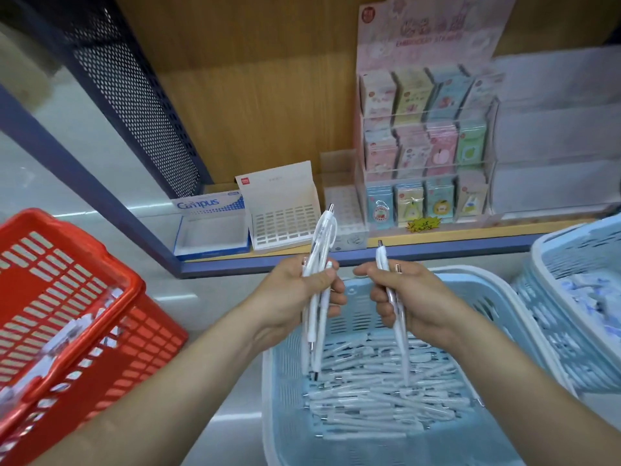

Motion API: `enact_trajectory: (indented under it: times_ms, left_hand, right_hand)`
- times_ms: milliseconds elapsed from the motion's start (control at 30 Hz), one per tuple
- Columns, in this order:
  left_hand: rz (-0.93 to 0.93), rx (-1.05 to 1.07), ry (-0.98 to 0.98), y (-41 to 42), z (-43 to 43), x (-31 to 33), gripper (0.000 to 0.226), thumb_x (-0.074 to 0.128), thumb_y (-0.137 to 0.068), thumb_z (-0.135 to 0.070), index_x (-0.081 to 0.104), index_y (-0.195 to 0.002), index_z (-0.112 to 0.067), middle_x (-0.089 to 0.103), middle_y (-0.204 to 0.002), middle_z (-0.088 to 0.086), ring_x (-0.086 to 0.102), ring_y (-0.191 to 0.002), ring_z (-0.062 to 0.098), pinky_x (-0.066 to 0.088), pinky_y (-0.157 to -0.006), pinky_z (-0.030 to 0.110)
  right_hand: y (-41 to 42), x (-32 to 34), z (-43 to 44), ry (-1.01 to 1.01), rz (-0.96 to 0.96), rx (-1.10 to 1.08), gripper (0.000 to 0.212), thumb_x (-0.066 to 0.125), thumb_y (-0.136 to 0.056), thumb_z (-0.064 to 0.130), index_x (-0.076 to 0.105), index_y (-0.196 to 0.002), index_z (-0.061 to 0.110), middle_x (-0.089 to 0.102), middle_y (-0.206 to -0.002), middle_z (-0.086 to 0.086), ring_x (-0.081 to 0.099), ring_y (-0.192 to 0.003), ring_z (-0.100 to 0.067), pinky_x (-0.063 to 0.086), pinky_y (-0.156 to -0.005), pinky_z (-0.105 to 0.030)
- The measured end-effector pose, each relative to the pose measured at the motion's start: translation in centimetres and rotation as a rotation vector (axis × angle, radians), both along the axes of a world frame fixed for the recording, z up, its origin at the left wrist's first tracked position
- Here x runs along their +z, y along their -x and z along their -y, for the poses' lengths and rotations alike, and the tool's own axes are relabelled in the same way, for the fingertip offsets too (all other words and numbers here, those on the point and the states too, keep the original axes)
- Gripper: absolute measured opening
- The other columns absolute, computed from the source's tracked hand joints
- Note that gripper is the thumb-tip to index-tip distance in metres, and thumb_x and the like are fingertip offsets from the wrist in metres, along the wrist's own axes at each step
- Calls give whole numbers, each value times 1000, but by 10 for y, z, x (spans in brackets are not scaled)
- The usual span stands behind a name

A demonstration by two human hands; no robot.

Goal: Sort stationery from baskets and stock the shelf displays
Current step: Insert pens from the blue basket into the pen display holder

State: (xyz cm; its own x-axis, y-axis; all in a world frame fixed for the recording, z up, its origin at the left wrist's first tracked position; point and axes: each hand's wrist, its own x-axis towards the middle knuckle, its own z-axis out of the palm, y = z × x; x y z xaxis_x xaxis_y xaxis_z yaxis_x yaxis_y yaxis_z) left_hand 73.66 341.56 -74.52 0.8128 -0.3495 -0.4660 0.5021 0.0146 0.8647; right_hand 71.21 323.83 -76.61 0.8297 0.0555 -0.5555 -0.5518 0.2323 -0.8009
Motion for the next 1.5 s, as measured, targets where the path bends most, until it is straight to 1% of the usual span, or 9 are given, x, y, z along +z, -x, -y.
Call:
enact_trajectory:
  times_ms: [167, 367, 533, 733, 867, 1033, 1233, 1367, 1500]
  left_hand:
    - [-19, 64, 72, -3, 8, 7, 10, 54, -98, -14, 59, -96, -5, 62, -67, 7, 59, -58, 18, 56, -59, 31]
    - [-35, 147, 150, -21, 15, 20, 16, 54, -98, -18, 63, -100, -4, 61, -86, 12, 64, -77, 24, 60, -74, 39]
    - [-40, 275, 215, -39, 24, 36, 16, 55, -98, -17, 64, -97, -4, 58, -78, 10, 60, -69, 22, 55, -71, 38]
    - [-60, 323, 221, -39, 31, 36, 18, 54, -98, -17, 65, -100, -3, 60, -83, 15, 66, -65, 27, 60, -60, 44]
    - [-20, 343, 179, -40, 35, 31, 22, 52, -100, -20, 68, -99, -4, 57, -77, 9, 59, -60, 17, 54, -52, 29]
    - [43, 276, 99, -42, 33, 25, 26, 46, -103, -24, 63, -105, -4, 46, -64, 2, 44, -49, 12, 38, -45, 22]
    - [146, 273, 51, -29, 49, 26, 23, 45, -103, -24, 59, -93, -10, 52, -60, 2, 49, -47, 13, 47, -48, 24]
    - [79, 381, 124, -32, 51, 28, 25, 44, -103, -28, 57, -88, -13, 59, -62, 0, 58, -52, 14, 50, -52, 27]
    - [94, 386, 11, -36, 51, 25, 26, 48, -101, -36, 56, -90, -14, 52, -67, 3, 52, -51, 19, 40, -40, 22]
  right_hand:
    - [-15, 27, -7, -225, 68, -96, 17, 58, -94, 18, 68, -87, 5, 42, -54, -2, 42, -43, -12, 35, -39, -21]
    - [-26, 37, -17, 22, 142, 14, 27, 48, -100, 26, 55, -81, 8, 41, -56, -5, 45, -48, -19, 42, -45, -26]
    - [-14, 32, -25, 88, 235, 100, 18, 61, -94, 24, 54, -82, 13, 45, -60, 1, 33, -45, -7, 22, -38, -18]
    - [-8, 32, -28, 182, 418, 108, 7, 71, -85, 10, 65, -84, 13, 48, -49, 11, 42, -36, 1, 31, -40, -8]
    - [-5, 31, -27, 146, 383, 86, 1, 63, -92, 10, 63, -92, 9, 53, -48, 11, 45, -36, 2, 32, -39, -8]
    - [-12, 23, -17, 116, 251, -129, 23, 58, -96, 26, 48, -79, 14, 42, -55, 2, 35, -45, -9, 28, -43, -21]
    - [-14, 18, -24, 42, 260, -153, 20, 54, -97, 40, 61, -84, 27, 59, -65, 7, 51, -59, -11, 33, -51, -24]
    - [-11, 19, -36, 107, 409, -84, 13, 47, -101, 32, 58, -108, 28, 70, -78, 10, 65, -59, -6, 48, -49, -19]
    - [-8, 17, -42, 33, 415, -13, 19, 52, -95, 41, 53, -113, 38, 58, -59, -3, 55, -49, -20, 45, -44, -28]
